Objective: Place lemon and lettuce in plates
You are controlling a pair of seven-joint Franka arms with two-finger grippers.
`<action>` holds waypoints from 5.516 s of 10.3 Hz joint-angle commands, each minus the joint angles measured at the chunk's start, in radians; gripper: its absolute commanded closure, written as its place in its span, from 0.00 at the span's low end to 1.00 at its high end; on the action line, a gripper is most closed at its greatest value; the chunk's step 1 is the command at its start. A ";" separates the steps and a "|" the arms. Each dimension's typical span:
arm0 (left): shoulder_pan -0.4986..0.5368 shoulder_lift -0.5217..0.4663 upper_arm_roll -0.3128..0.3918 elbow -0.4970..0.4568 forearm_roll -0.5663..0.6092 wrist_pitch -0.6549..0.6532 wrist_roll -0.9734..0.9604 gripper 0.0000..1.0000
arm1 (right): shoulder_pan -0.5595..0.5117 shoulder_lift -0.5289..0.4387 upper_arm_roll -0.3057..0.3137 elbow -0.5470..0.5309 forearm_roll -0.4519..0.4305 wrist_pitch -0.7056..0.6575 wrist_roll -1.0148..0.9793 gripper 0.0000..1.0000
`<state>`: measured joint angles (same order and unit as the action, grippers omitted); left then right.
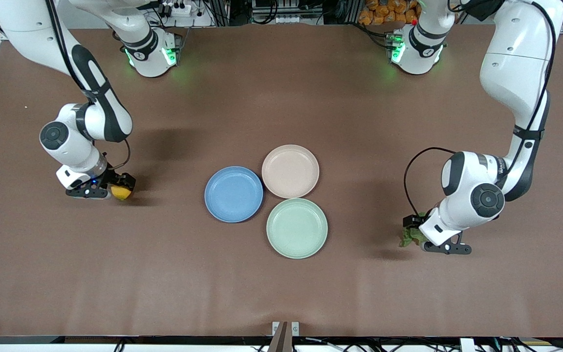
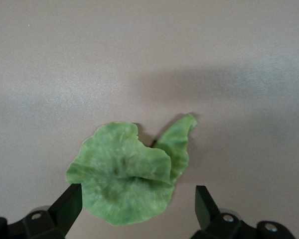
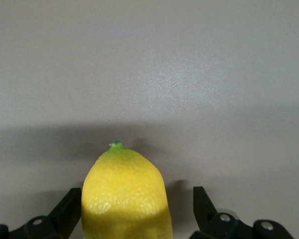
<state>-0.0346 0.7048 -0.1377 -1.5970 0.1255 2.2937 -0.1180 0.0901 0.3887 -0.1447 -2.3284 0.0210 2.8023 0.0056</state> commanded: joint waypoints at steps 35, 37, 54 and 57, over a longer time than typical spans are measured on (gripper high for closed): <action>-0.272 -0.139 -0.120 -0.018 0.032 -0.111 -0.642 1.00 | 0.329 0.274 0.260 0.572 -0.099 -0.320 0.638 0.00; -0.355 -0.137 -0.121 -0.018 0.031 -0.112 -0.768 1.00 | 0.319 0.265 0.263 0.592 -0.096 -0.365 0.659 0.00; -0.542 -0.111 -0.105 -0.009 0.052 -0.157 -0.975 0.00 | -0.122 -0.207 0.151 0.561 -0.015 -0.856 0.082 0.00; -0.460 -0.122 -0.102 -0.008 0.052 -0.157 -0.864 0.00 | -0.155 -0.266 0.151 0.592 -0.018 -0.954 0.080 0.00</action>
<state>-0.5322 0.6040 -0.2362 -1.5973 0.1545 2.1534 -1.0327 -0.0473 0.1747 -0.0052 -1.7261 -0.0022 1.8882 0.0938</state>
